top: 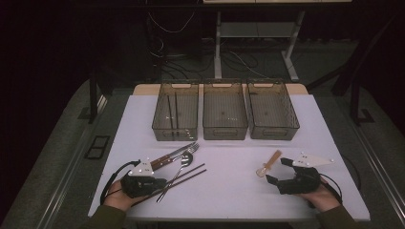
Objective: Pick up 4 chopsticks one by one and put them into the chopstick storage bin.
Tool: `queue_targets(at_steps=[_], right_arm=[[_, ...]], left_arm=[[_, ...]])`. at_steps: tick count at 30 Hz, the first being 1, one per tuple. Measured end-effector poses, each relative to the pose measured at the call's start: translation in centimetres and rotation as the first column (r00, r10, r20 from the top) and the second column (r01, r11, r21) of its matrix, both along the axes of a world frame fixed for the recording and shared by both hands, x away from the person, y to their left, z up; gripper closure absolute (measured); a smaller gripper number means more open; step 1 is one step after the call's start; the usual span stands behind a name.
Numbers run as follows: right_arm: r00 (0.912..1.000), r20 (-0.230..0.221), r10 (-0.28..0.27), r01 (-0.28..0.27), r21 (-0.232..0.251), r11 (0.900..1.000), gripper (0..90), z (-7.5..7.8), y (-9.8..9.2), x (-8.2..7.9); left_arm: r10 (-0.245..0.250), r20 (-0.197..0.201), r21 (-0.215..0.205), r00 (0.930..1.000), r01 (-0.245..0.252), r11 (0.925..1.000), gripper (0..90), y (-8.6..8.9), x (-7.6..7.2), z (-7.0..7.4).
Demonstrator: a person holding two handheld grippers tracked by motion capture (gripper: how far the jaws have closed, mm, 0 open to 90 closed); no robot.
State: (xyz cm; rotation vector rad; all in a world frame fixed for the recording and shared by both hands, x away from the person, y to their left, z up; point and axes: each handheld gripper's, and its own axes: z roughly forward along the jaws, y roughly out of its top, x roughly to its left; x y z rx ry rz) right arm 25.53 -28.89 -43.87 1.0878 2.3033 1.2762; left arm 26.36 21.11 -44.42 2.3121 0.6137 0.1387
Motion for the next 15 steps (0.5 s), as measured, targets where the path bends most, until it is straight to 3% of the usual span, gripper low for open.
queue_targets(at_steps=[15], right_arm=[[0.999,0.014,0.043,-0.043,-0.003,0.999,12.6,-0.36,0.85,-0.41]], left_arm=[[0.018,-0.024,-0.018,0.9995,-0.018,0.9997,84.5,0.1,0.16,0.05]])
